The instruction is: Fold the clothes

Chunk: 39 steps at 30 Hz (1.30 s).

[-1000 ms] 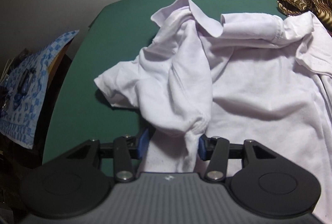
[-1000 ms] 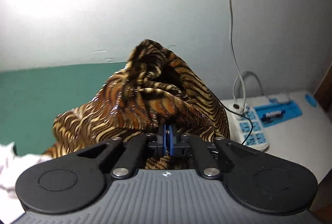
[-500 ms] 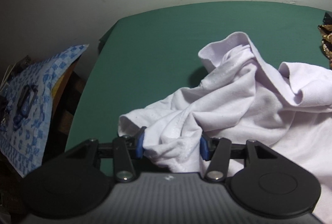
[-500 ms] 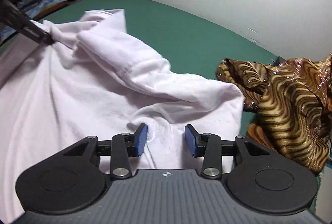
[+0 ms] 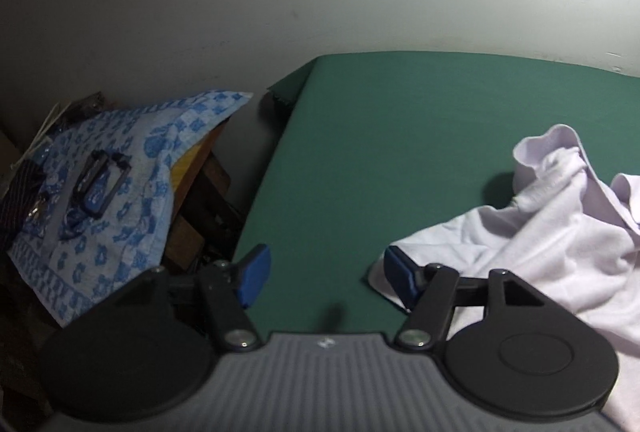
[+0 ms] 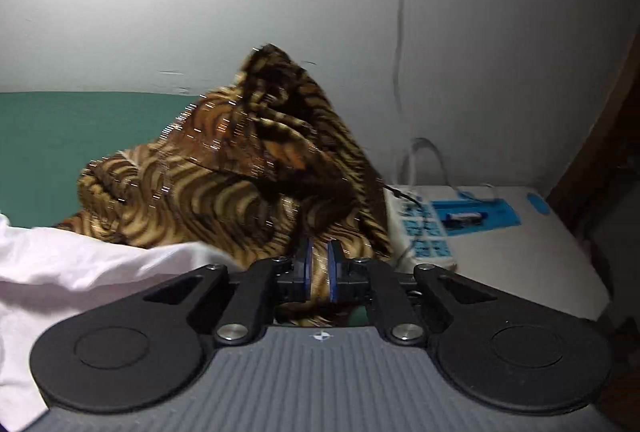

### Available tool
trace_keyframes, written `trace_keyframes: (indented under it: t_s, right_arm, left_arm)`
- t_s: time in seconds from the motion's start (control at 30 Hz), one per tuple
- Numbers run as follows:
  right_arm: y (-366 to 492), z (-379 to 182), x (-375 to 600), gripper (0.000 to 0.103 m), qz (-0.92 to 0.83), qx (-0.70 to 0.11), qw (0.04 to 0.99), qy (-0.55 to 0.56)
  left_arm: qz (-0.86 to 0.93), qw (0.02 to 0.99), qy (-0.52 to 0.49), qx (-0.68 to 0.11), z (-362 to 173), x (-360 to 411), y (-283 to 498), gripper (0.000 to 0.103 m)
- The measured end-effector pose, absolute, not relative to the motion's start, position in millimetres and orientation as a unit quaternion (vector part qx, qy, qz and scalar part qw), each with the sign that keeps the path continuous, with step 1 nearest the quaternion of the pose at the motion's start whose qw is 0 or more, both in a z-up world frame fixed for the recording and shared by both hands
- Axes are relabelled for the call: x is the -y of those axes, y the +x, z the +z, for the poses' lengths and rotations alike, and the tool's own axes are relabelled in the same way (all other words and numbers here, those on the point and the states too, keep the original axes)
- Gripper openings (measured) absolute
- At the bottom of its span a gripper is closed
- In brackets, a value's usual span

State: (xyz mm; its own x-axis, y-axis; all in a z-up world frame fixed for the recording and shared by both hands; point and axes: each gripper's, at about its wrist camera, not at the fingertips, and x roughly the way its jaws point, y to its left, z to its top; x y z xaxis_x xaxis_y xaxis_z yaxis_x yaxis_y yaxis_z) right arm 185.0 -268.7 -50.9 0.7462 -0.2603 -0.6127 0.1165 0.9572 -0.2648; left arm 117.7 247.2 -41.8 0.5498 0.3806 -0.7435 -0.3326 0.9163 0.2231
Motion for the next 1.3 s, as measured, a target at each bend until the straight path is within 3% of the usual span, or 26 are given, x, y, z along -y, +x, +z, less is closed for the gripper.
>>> trace_keyframes:
  t_s: [0.1, 0.2, 0.23, 0.33, 0.4, 0.47, 0.53, 0.57, 0.6, 0.63, 0.67, 0.87, 1.1, 1.13, 1.23, 1.3]
  right_arm:
    - [178, -54, 281, 0.009, -0.059, -0.359, 0.93, -0.055]
    - [172, -59, 262, 0.037, 0.006, -0.365, 0.929, -0.068]
    - [169, -61, 256, 0.04, 0.027, -0.367, 0.927, -0.075]
    - [163, -66, 243, 0.041, 0.079, -0.373, 0.921, -0.076]
    - [158, -69, 237, 0.045, 0.109, -0.376, 0.918, -0.069]
    - [155, -74, 227, 0.051, 0.13, -0.381, 0.91, -0.094]
    - [153, -79, 215, 0.051, 0.137, -0.381, 0.905, -0.13]
    - [156, -82, 212, 0.047, 0.137, -0.381, 0.904, -0.136]
    - [159, -85, 210, 0.034, 0.135, -0.381, 0.904, -0.139]
    - [164, -86, 211, 0.01, 0.129, -0.385, 0.904, -0.132]
    - [171, -87, 214, 0.001, 0.121, -0.391, 0.904, -0.121]
    - [191, -41, 249, 0.001, 0.071, -0.317, 0.946, 0.0]
    - [216, -41, 251, 0.002, 0.003, -0.317, 0.948, 0.009]
    - [218, -43, 249, 0.007, -0.004, -0.322, 0.947, 0.005]
    - [224, -51, 244, 0.03, -0.027, -0.334, 0.942, -0.008]
    - [228, -56, 241, 0.032, -0.041, -0.342, 0.939, -0.016]
  left_arm:
    - [0.193, 0.872, 0.054, -0.446, -55, -252, 126, 0.067]
    - [0.179, 0.872, 0.052, -0.453, -65, -248, 134, 0.067]
    - [0.175, 0.872, 0.048, -0.454, -67, -246, 137, 0.067]
    - [0.163, 0.874, 0.038, -0.455, -74, -241, 144, 0.07]
    - [0.155, 0.876, 0.031, -0.457, -79, -238, 150, 0.083]
    - [0.149, 0.876, 0.025, -0.458, -84, -234, 156, 0.081]
    - [0.155, 0.872, 0.024, -0.464, -89, -231, 166, 0.069]
    - [0.156, 0.872, 0.018, -0.464, -88, -229, 170, 0.056]
    - [0.155, 0.871, 0.011, -0.465, -87, -228, 174, 0.037]
    - [0.155, 0.87, 0.005, -0.468, -86, -227, 178, 0.025]
    - [0.161, 0.869, 0.005, -0.467, -84, -226, 182, 0.004]
    - [0.238, 0.876, 0.024, -0.418, -53, -253, 193, 0.003]
    - [0.306, 0.853, 0.044, -0.421, -40, -297, 223, 0.005]
    - [0.319, 0.842, 0.059, -0.431, -47, -299, 228, 0.015]
    - [0.335, 0.824, 0.087, -0.449, -57, -306, 222, 0.017]
    - [0.328, 0.829, 0.083, -0.445, -50, -311, 204, 0.018]
